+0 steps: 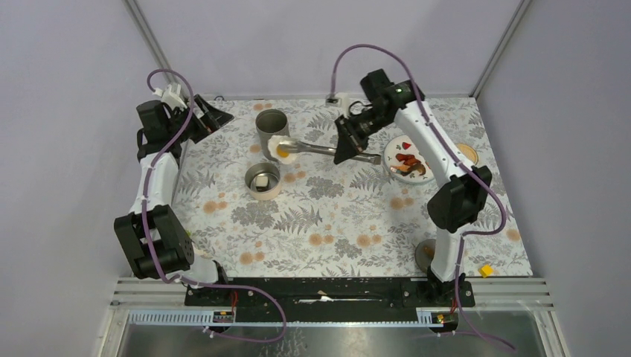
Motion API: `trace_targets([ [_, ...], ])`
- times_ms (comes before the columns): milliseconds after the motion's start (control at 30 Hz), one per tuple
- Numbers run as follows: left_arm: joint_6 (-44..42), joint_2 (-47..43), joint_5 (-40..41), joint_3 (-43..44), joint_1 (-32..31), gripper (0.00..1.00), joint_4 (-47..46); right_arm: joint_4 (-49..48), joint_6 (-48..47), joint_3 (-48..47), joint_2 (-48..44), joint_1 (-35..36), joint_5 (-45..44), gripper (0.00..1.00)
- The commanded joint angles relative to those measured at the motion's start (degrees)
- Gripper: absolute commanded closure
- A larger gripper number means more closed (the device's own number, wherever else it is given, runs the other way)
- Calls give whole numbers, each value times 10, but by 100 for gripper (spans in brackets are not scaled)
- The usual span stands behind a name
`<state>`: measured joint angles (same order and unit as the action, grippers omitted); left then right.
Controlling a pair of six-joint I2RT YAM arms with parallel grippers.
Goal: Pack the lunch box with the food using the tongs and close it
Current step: Place the fake food in the packing box.
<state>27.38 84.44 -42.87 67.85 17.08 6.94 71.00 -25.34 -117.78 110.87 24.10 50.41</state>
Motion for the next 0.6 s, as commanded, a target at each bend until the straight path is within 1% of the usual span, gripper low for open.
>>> trace_targets([
  [0, -1, -24, -10, -8, 11, 1, -15, -59, 73, -39, 32, 64, 2, 100],
  [167, 9, -29, -17, -14, 16, 1, -26, -89, 101, -73, 92, 114, -12, 100],
  [333, 12, -31, -20, -15, 20, 1, -28, -103, 116, -100, 142, 124, -19, 100],
  [567, 14, -29, -18, -16, 22, 1, -28, -119, 126, -99, 182, 127, -22, 100],
])
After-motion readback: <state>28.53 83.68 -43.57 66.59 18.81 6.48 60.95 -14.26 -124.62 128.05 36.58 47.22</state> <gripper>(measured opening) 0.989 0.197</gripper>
